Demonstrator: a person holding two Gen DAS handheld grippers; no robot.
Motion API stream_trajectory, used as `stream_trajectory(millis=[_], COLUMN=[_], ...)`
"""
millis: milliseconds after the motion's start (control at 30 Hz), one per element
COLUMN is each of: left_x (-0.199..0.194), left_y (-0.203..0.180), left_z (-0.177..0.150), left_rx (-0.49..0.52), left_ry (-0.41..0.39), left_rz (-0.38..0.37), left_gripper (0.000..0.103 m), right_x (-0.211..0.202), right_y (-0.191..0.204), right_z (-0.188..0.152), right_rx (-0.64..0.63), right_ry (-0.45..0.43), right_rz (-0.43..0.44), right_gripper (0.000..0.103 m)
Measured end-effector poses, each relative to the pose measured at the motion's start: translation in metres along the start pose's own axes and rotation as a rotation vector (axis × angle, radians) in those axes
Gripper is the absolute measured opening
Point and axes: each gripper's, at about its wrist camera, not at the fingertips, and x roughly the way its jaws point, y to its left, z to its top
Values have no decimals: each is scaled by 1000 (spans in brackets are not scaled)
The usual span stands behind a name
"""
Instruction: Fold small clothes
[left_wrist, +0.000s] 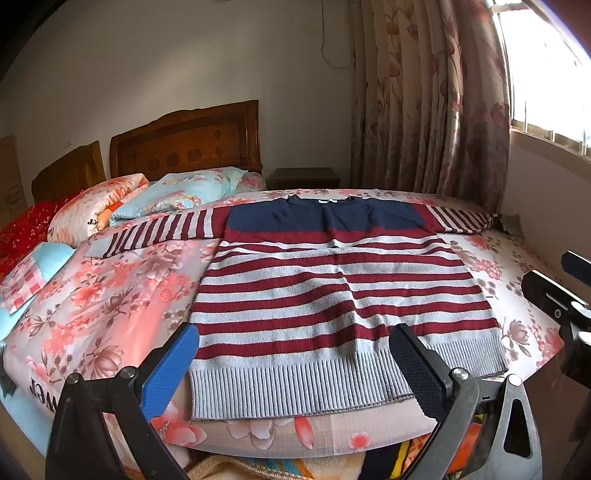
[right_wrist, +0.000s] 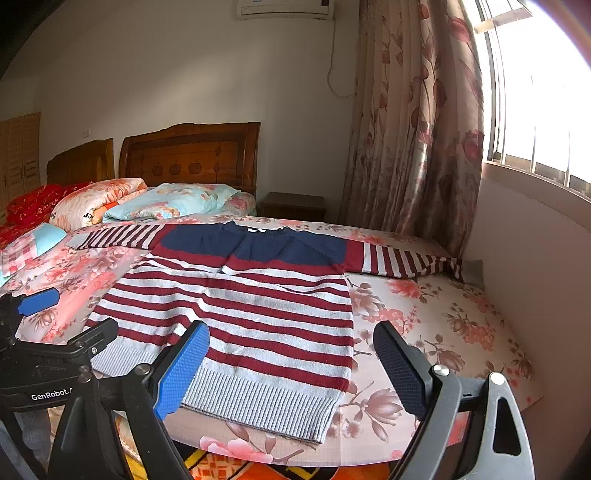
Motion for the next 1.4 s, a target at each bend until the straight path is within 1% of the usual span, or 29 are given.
stream_trajectory(millis=[1400], left_x=[5], left_y=[4], left_z=[-6], left_rx=[-12], left_ry=[21], left_rz=[2], left_gripper=[103], right_x=[7], right_y=[-3], right_z=[-4], right_rx=[28], right_ry=[42], right_rz=[22], right_gripper=[92])
